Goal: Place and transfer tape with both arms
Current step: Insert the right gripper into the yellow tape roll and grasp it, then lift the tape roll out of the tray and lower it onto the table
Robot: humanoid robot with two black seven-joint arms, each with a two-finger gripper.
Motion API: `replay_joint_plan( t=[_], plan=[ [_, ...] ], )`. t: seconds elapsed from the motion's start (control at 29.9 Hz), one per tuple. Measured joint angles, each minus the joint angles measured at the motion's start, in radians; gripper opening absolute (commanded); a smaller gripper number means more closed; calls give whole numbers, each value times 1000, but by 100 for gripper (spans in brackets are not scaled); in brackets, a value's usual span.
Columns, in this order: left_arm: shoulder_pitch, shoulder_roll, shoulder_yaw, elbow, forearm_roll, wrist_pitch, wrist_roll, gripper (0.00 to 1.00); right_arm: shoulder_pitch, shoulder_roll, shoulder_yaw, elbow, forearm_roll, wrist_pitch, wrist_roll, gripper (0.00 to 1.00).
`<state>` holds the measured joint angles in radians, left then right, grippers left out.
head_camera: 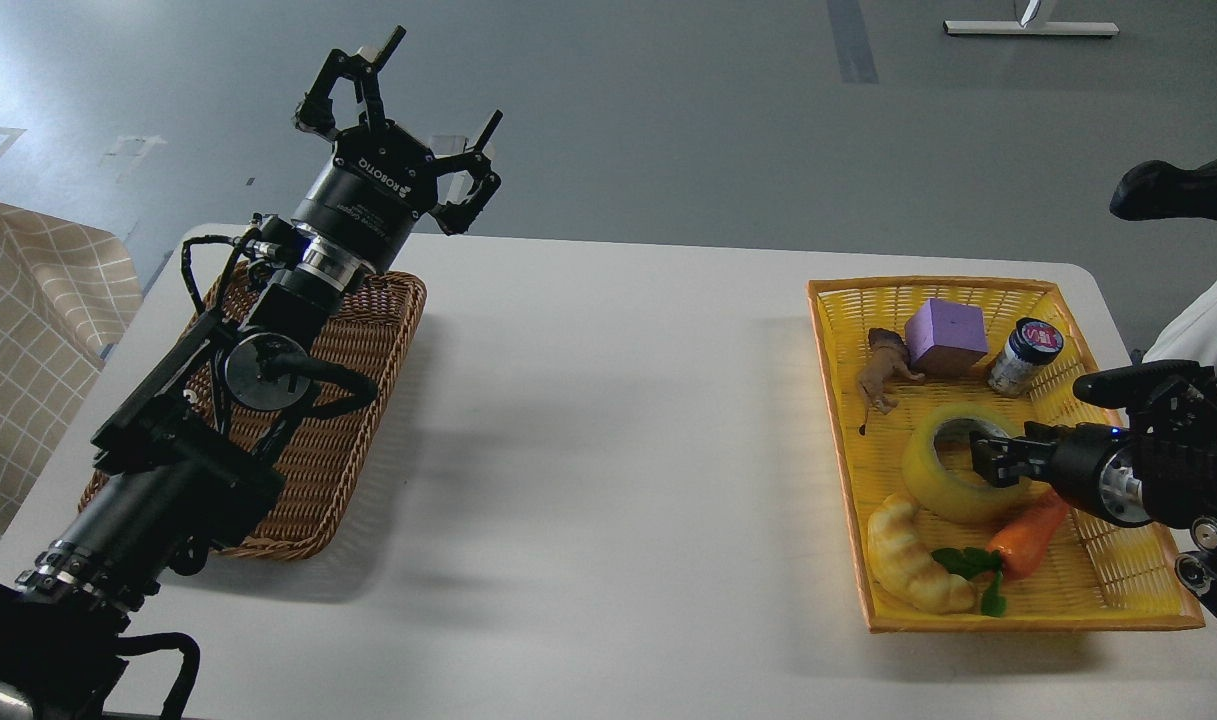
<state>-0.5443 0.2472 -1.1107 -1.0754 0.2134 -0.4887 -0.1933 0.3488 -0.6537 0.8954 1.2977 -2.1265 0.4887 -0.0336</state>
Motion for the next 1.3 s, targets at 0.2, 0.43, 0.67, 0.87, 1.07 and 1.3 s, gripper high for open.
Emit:
replay_joint_plan(
  t=[0.2,0.43,0.67,0.87,1.07,1.3],
  plan=[
    [2,-1,0,0,1,0,0,98,10,0,-24,0,3,0,-1,0],
    [4,0,2,3,1,0,0,98,49,-9,-27,19,17,0,4,0],
    [4,-3,1,3,1,0,1,98,176,-124,-15,185,158,0,12,0],
    [3,-3,1,3,1,0,1,98,281,-152,-18,306,212,0,12,0],
    [1,2,1,3,1,0,1,98,403,-43,-81,300,212,0,7,0],
    [2,6,1,3,1,0,2,98,507,138,-258,198,205,0,3,0]
  ],
)
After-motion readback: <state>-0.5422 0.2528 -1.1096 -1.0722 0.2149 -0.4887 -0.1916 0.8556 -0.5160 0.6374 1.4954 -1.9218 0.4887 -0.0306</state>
